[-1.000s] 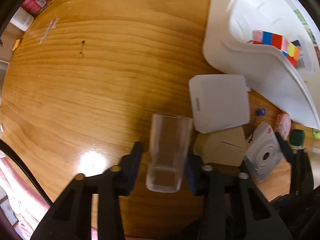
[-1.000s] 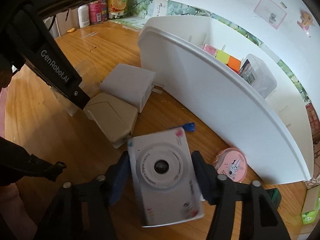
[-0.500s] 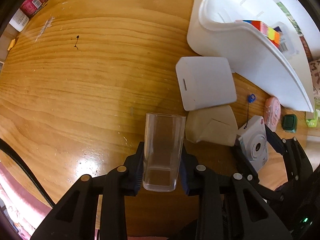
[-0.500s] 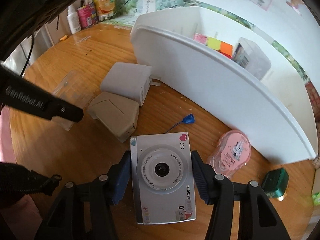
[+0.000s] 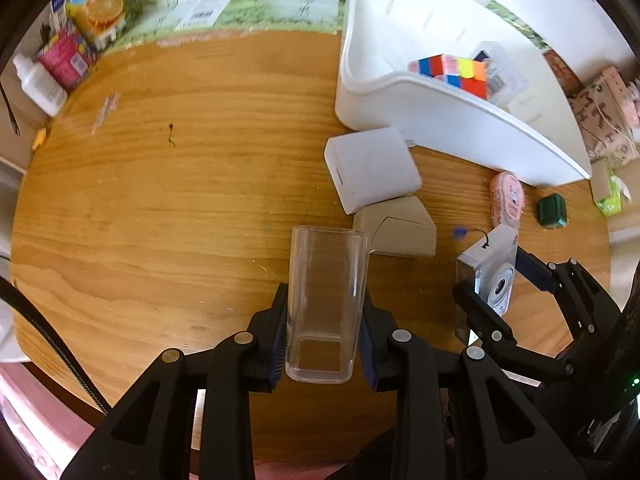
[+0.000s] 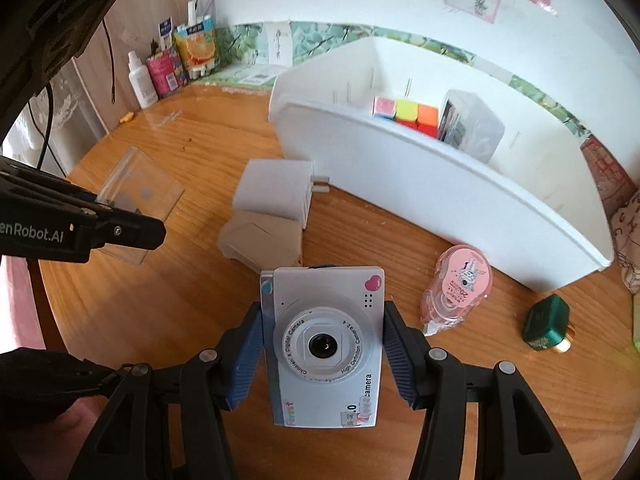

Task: Organize rigid objects
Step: 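Lift the clear cup with the left tool while the right tool carries the white device over the tray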

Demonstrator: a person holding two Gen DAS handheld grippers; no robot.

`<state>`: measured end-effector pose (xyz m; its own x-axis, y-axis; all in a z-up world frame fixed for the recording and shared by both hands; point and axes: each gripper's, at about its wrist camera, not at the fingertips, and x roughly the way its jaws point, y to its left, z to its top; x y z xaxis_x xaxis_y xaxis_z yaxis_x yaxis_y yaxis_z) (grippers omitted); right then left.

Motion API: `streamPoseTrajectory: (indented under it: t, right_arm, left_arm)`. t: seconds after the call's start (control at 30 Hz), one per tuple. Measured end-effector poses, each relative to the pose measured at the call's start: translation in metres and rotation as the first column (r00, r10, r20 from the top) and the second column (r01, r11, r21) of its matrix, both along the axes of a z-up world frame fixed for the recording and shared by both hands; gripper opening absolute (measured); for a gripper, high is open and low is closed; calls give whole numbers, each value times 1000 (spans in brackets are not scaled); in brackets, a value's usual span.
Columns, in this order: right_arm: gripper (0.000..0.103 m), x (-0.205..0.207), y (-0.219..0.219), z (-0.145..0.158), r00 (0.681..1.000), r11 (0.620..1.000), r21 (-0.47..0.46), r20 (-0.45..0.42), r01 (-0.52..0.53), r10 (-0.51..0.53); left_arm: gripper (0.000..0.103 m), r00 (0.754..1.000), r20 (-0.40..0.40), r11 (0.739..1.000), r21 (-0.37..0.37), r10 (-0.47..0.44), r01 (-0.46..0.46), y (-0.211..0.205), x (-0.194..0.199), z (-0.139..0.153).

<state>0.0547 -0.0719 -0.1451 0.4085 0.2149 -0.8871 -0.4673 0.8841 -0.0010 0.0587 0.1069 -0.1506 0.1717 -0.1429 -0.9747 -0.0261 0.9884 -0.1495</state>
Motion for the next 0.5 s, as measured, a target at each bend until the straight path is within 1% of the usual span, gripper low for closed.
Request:
streamPoseTrajectory:
  t: [0.13,0.17,0.27,0.5]
  right_arm:
    - [57,-2,1,20,998,998,20,29,51,-52]
    - [57,-1,1,26,997,998,25,38,64,-65]
    - [57,1,0,45,991,994,39,74,106,-109]
    - [57,14,-10,90,960,974,59,167,217,-224]
  left_arm:
    - [32,999,28,999,4,-46,46,0,0,21]
    - [32,998,33,998,6,-58,58,3,3,13]
    - [32,992,61,994,21,-106,105,-8,20,29]
    - [32,963,136,973,40,-233,229,-17,40,54]
